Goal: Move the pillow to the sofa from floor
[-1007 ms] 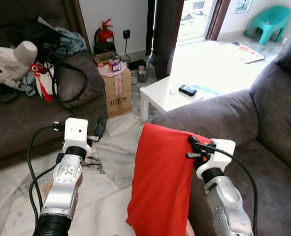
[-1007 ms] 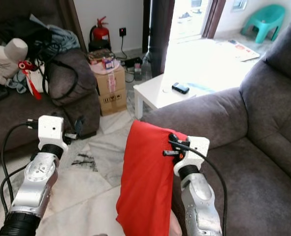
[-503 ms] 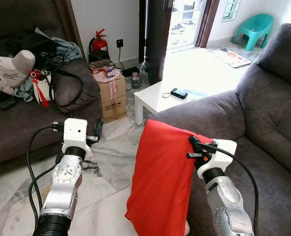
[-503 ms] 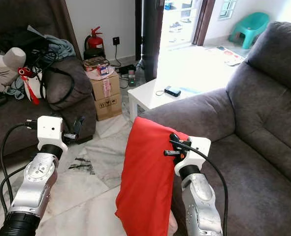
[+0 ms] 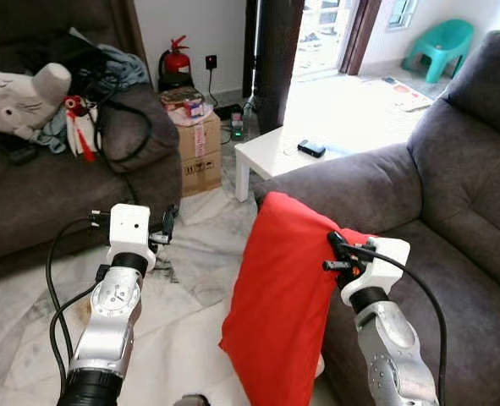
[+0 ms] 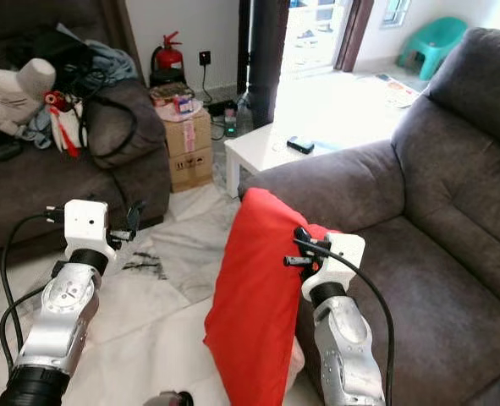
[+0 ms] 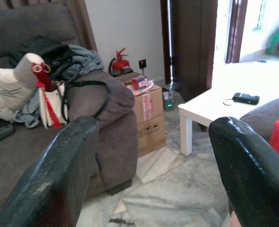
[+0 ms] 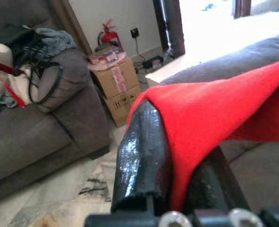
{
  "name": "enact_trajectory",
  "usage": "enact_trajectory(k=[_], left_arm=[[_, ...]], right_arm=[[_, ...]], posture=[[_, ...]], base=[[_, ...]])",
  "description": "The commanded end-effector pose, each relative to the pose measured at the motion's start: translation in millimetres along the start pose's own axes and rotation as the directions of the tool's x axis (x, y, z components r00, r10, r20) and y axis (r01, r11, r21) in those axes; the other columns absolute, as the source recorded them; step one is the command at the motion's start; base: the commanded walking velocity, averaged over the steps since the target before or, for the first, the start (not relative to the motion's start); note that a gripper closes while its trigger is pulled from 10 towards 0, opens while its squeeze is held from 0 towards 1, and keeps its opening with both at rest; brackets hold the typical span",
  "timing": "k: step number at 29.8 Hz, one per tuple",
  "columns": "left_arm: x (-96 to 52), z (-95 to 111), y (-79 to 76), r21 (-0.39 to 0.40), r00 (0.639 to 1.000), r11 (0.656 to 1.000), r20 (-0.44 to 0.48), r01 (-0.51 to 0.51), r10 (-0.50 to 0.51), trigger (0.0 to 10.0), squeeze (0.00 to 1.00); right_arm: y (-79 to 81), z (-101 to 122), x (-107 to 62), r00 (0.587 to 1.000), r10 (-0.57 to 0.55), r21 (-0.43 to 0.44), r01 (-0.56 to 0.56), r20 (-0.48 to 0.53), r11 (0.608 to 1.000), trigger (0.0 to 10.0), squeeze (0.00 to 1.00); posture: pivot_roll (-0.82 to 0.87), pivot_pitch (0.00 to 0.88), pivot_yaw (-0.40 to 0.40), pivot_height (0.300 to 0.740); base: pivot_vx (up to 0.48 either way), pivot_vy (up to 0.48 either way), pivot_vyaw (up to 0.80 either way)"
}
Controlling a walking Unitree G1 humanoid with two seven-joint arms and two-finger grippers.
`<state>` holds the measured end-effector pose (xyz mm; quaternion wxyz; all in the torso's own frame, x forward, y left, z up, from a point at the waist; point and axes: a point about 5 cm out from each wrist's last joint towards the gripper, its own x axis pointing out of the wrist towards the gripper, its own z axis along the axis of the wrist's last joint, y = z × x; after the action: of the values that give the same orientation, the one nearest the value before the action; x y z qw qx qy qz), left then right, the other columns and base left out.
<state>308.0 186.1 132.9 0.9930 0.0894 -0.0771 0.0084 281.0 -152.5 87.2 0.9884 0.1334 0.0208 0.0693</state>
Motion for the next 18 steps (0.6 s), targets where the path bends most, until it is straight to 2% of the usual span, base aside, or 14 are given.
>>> enact_trajectory(k=[1, 18], left_arm=[[0.6, -0.7, -2.0, 0.005, 1.0, 1.0, -0.006, 0.004, -0.004, 10.0, 0.0], [0.6, -2.4, -3.0, 0.012, 1.0, 1.0, -0.011, -0.002, 0.002, 10.0, 0.0]], right_arm=[[1.7, 30.4, 5.2, 0.99, 0.017, -0.026, -0.013, 0.137, 1.0, 10.0, 0.0], [-0.4, 28.8, 5.6, 0.991, 0.008, -0.017, -0.005, 0.134, 1.0, 10.0, 0.0]], posture=[[0.07, 0.0, -0.035, 0.74], [0.06, 0.0, -0.04, 0.74]], base=[[-0.292, 0.0, 0.0], [-0.017, 0.0, 0.0]])
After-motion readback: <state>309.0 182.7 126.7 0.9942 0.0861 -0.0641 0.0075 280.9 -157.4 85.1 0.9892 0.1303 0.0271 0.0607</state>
